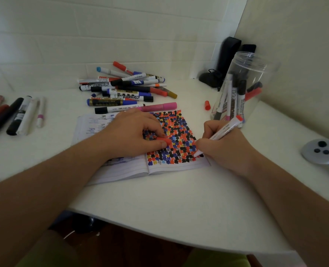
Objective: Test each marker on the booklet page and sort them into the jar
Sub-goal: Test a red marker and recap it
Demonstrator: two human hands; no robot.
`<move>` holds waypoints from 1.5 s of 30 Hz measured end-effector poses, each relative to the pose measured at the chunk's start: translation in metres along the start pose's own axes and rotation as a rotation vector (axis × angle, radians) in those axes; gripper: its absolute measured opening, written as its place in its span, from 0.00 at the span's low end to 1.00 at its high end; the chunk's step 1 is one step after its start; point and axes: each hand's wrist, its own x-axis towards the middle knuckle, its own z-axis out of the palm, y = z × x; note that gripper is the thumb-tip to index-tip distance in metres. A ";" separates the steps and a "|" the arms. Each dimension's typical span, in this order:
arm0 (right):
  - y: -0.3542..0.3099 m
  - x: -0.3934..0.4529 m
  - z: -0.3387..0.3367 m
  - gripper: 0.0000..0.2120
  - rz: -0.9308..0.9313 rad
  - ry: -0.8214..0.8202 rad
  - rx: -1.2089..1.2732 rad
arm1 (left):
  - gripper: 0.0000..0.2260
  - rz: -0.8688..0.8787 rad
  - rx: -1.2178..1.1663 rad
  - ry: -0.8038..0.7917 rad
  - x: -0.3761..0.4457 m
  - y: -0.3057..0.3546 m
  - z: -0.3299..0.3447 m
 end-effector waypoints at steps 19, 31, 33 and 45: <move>0.001 0.000 -0.001 0.16 0.006 -0.072 0.037 | 0.23 0.007 0.013 0.001 -0.002 0.004 -0.002; -0.038 0.036 -0.025 0.08 -0.022 -0.269 0.573 | 0.09 -0.245 -0.384 0.096 -0.005 0.003 -0.009; -0.038 0.040 -0.016 0.11 0.026 -0.201 0.591 | 0.09 -0.279 -0.380 0.110 -0.005 0.003 -0.009; -0.018 0.035 0.015 0.12 0.186 -0.003 0.748 | 0.12 -0.317 -0.319 0.110 -0.008 0.008 -0.011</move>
